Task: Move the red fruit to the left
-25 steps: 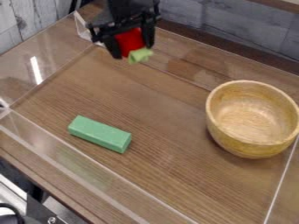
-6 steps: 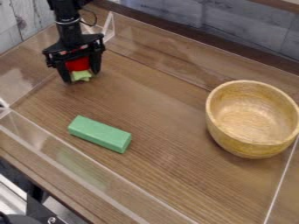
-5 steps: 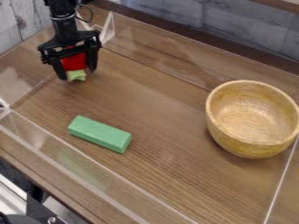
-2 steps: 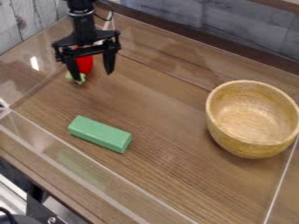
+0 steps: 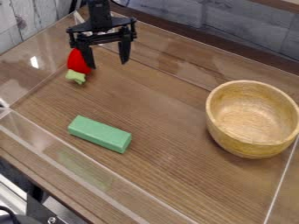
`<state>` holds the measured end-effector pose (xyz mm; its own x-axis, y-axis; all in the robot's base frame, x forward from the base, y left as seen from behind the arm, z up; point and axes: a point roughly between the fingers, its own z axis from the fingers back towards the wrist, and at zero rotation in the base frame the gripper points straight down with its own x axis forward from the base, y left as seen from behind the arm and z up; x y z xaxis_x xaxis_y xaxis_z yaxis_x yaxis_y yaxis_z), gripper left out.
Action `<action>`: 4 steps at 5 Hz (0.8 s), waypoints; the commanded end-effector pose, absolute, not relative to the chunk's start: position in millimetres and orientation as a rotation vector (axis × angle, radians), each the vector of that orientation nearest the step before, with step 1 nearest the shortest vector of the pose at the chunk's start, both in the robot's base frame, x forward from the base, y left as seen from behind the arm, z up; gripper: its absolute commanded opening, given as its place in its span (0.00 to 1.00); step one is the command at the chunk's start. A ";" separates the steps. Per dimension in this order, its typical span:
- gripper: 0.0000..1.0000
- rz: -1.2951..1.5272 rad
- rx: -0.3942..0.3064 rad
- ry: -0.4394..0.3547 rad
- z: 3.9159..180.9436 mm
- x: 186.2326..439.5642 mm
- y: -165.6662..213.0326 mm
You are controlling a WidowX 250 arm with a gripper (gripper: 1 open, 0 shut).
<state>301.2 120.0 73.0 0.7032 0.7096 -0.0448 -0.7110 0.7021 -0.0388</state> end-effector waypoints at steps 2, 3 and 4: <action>1.00 0.519 -0.080 -0.045 106.2 304.8 82.6; 0.00 0.393 -0.093 -0.037 110.3 296.7 68.1; 1.00 0.291 -0.103 -0.039 109.8 287.2 57.5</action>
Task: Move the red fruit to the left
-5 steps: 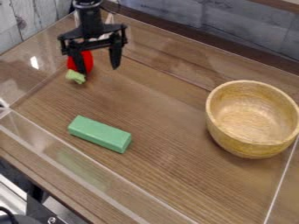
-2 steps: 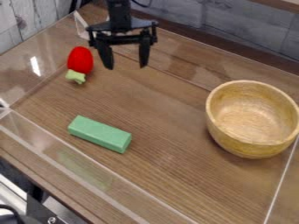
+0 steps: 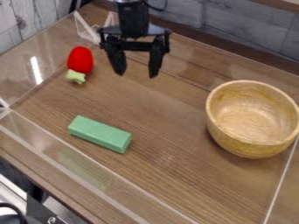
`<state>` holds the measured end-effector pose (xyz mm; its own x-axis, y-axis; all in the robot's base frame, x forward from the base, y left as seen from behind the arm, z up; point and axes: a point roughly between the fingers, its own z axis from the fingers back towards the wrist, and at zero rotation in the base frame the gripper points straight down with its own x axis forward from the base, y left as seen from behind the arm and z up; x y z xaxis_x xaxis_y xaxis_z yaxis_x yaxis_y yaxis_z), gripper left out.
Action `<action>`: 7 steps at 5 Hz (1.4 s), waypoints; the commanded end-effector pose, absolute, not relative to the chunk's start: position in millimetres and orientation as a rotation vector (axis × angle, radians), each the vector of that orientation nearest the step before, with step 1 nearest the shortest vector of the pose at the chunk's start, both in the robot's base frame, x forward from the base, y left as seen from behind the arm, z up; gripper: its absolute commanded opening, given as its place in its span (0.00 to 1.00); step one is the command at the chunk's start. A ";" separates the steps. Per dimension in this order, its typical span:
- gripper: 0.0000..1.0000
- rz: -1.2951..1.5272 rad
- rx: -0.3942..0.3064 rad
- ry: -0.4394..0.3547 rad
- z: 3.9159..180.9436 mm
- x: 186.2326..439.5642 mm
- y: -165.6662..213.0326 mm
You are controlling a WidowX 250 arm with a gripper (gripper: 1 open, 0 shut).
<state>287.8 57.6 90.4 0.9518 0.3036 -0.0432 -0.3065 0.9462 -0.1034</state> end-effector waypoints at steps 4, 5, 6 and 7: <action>1.00 0.269 -0.102 -0.086 99.5 287.1 63.0; 1.00 0.235 -0.085 -0.078 101.0 284.5 58.8; 1.00 0.200 -0.067 -0.072 103.0 281.6 53.5; 1.00 0.215 -0.051 -0.069 103.2 281.4 33.1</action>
<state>281.4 28.9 84.8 0.9802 0.1978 -0.0013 -0.1976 0.9785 -0.0585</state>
